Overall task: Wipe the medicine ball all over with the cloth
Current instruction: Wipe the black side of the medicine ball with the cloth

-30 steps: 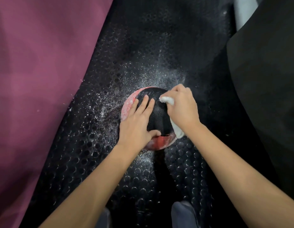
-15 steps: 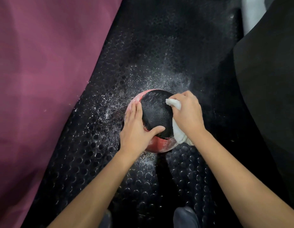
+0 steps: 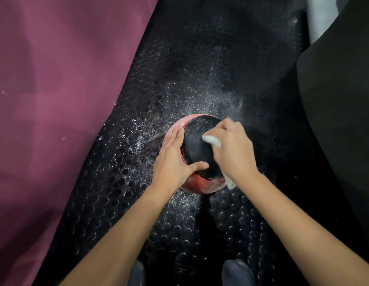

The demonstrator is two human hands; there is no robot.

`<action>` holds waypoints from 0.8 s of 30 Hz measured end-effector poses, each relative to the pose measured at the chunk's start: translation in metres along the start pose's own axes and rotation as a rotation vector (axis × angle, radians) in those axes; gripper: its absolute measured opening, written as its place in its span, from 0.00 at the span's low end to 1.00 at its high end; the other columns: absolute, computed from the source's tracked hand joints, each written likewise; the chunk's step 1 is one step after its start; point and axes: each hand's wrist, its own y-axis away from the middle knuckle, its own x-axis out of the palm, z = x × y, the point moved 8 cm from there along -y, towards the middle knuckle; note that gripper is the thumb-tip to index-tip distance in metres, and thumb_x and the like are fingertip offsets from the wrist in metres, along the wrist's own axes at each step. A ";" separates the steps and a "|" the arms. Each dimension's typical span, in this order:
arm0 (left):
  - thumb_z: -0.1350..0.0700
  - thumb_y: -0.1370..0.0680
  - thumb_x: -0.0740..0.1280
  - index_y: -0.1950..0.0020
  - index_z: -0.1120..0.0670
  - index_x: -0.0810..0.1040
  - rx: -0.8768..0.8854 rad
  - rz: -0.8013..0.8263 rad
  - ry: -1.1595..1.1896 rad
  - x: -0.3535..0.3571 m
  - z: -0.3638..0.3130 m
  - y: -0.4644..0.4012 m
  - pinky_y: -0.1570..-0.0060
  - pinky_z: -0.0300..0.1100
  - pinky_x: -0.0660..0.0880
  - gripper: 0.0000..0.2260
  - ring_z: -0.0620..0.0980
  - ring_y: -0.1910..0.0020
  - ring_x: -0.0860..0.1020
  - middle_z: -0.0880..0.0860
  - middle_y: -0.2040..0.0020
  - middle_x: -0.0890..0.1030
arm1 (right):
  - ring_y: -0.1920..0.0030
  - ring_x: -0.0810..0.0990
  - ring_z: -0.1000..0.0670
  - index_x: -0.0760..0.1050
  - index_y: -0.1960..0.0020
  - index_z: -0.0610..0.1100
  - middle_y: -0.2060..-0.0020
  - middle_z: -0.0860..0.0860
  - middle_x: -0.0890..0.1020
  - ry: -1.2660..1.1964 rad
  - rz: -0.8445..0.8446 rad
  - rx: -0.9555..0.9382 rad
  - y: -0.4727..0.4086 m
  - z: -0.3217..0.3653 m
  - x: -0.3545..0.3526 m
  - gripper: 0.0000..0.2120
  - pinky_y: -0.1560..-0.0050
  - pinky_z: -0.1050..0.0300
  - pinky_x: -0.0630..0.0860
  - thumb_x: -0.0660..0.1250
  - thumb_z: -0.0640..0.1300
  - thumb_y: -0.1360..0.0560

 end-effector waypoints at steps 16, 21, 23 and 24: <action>0.39 0.35 0.76 0.20 0.51 0.52 0.026 0.009 -0.031 0.003 -0.009 -0.005 0.26 0.43 0.53 0.51 0.42 0.22 0.48 0.44 0.20 0.51 | 0.43 0.68 0.45 0.80 0.45 0.51 0.46 0.49 0.72 0.129 0.034 0.135 -0.034 -0.013 -0.005 0.14 0.58 0.53 0.66 0.60 0.38 0.23; 0.40 0.36 0.77 0.21 0.51 0.53 0.040 0.000 0.003 0.001 -0.003 -0.001 0.26 0.40 0.51 0.52 0.41 0.22 0.49 0.45 0.20 0.52 | 0.44 0.67 0.48 0.79 0.45 0.54 0.46 0.52 0.71 0.129 0.099 -0.078 -0.001 0.018 0.001 0.13 0.62 0.55 0.65 0.62 0.40 0.23; 0.39 0.35 0.77 0.20 0.50 0.52 0.042 0.006 -0.002 0.002 -0.003 0.000 0.27 0.40 0.49 0.51 0.41 0.22 0.48 0.44 0.21 0.51 | 0.44 0.68 0.48 0.79 0.45 0.52 0.47 0.51 0.72 0.117 0.061 0.025 -0.020 0.000 -0.003 0.13 0.60 0.54 0.65 0.61 0.39 0.23; 0.39 0.35 0.76 0.20 0.50 0.52 0.041 0.010 -0.005 0.002 -0.004 0.000 0.27 0.41 0.50 0.51 0.41 0.22 0.48 0.43 0.21 0.51 | 0.44 0.68 0.47 0.79 0.44 0.51 0.47 0.50 0.72 0.126 0.051 0.075 -0.029 -0.008 -0.005 0.14 0.59 0.53 0.66 0.61 0.38 0.23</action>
